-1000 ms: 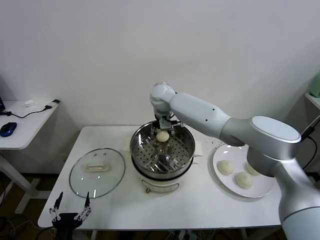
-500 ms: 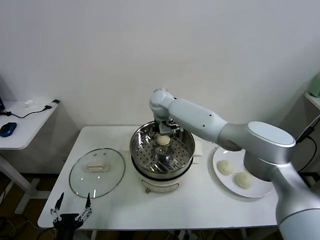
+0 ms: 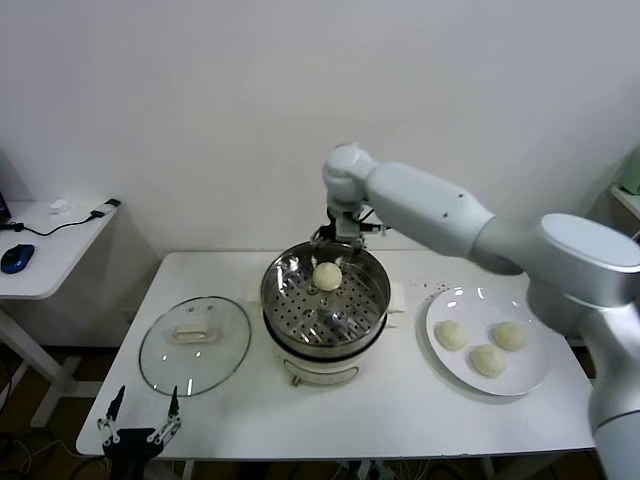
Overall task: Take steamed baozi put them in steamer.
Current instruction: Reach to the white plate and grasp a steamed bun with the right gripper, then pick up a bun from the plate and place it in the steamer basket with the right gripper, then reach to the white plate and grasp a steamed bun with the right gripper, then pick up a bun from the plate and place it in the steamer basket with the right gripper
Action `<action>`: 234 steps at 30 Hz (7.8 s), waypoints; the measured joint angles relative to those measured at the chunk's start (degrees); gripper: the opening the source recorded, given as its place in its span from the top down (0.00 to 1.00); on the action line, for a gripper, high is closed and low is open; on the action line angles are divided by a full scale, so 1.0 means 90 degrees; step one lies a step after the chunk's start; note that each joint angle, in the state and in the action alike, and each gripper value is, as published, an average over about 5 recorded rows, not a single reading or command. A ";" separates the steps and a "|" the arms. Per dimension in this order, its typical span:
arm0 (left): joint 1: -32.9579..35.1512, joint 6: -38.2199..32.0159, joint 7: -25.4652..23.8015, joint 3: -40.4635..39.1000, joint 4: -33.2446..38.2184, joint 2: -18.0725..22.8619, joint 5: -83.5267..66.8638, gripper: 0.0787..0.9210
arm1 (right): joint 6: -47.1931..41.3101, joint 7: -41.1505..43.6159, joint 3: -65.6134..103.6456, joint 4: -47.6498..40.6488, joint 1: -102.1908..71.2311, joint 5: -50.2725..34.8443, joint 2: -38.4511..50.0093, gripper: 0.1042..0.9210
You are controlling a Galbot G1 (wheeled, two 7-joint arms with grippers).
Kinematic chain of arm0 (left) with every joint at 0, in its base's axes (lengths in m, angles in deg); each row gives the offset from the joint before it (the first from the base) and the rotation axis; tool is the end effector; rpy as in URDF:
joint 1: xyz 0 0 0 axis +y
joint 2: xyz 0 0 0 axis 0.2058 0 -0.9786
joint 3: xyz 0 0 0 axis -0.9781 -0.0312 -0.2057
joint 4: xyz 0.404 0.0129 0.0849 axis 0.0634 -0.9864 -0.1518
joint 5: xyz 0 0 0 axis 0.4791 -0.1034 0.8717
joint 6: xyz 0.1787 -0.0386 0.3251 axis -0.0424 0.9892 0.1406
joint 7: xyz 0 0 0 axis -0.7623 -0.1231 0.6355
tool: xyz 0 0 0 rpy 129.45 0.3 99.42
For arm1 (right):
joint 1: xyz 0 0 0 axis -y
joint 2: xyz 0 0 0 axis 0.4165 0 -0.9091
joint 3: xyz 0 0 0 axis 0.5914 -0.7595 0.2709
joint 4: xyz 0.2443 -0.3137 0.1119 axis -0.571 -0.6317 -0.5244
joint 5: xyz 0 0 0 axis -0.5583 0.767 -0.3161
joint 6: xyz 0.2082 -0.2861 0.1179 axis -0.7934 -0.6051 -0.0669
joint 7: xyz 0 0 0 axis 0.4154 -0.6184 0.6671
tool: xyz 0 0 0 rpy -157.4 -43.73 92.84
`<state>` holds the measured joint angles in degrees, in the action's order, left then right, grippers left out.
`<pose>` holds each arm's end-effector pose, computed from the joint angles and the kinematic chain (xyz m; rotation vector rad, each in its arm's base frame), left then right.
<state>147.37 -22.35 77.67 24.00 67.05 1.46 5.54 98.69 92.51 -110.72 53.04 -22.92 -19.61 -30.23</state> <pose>0.0516 0.0857 -0.4003 0.2169 -2.9654 -0.3635 0.6877 0.0870 -0.0170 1.8867 -0.5449 2.3380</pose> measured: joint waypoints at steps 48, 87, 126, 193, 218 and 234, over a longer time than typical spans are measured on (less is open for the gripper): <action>0.0142 -0.0027 -0.0025 -0.0027 -0.0069 0.0125 0.0133 0.12 | -0.5044 -0.0390 0.0375 -0.0033 -0.2565 -0.2091 0.2659 0.12; 0.0271 -0.0087 -0.0027 -0.0142 0.0060 0.0120 0.0325 0.12 | -0.5044 -0.0146 -0.0744 -0.0174 -0.0666 -0.3454 0.2349 0.39; 0.0305 -0.0255 -0.0003 -0.0189 0.0048 -0.0095 0.0352 0.12 | -0.6124 -0.1260 -0.2743 0.0181 0.0705 -0.6777 -0.1353 0.38; 0.0173 -0.0093 0.0050 -0.0179 0.0152 0.0230 0.0569 0.12 | -0.4946 -0.0302 -0.0679 0.1836 -0.1300 -0.2674 0.4344 0.12; 0.0203 -0.0139 0.0050 -0.0185 0.0030 0.0280 0.0712 0.12 | -0.4855 -0.0458 0.0862 0.0970 -0.3227 -0.1585 0.3891 0.19; 0.0259 -0.0153 0.0050 -0.0199 0.0037 0.0281 0.0732 0.12 | -0.4780 -0.0338 0.0953 0.0880 -0.3235 -0.1554 0.3894 0.40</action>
<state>149.70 -23.72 78.12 22.21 67.38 3.98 12.12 55.68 89.47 -102.14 60.96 -52.03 -33.59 4.82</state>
